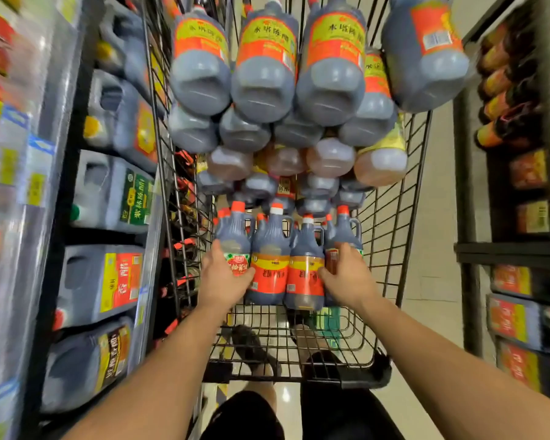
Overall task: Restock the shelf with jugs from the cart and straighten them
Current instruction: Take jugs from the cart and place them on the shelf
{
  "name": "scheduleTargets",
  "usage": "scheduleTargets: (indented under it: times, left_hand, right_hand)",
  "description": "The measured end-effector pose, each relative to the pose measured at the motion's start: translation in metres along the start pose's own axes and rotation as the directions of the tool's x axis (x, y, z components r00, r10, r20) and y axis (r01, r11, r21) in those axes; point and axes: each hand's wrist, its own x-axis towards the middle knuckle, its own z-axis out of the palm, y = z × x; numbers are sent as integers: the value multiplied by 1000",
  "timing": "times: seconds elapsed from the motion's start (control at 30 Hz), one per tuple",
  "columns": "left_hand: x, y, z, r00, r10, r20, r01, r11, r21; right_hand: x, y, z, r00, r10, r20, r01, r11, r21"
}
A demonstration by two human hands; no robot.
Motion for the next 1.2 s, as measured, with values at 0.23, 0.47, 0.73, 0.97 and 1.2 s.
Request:
scheduleTargets:
  times: [0.23,0.47,0.73,0.97,1.2]
  left_hand:
    - [27,-11,11,994,-101,33,100,994,47]
    - [52,-26,18,990,-140,23,142,980,-136]
    - [62,-31,17,982,-185,46,191,957,-218]
    - [40,-24,13,989,-128,-77,116,982,-152]
    - [-12,-19,3,994,-22,-103,7,989,-146]
  right_hand:
    - [17,-29,40,987,-83,140,73,994,81]
    - [46,-45,60,987,-14,159,-28,965,260]
    - [54,-41,67,994,-11,112,-17,969,245]
    - [54,-40,65,991,-19,135,-14,971,238]
    - [51,-44,61,983,20,181,-58,977,206]
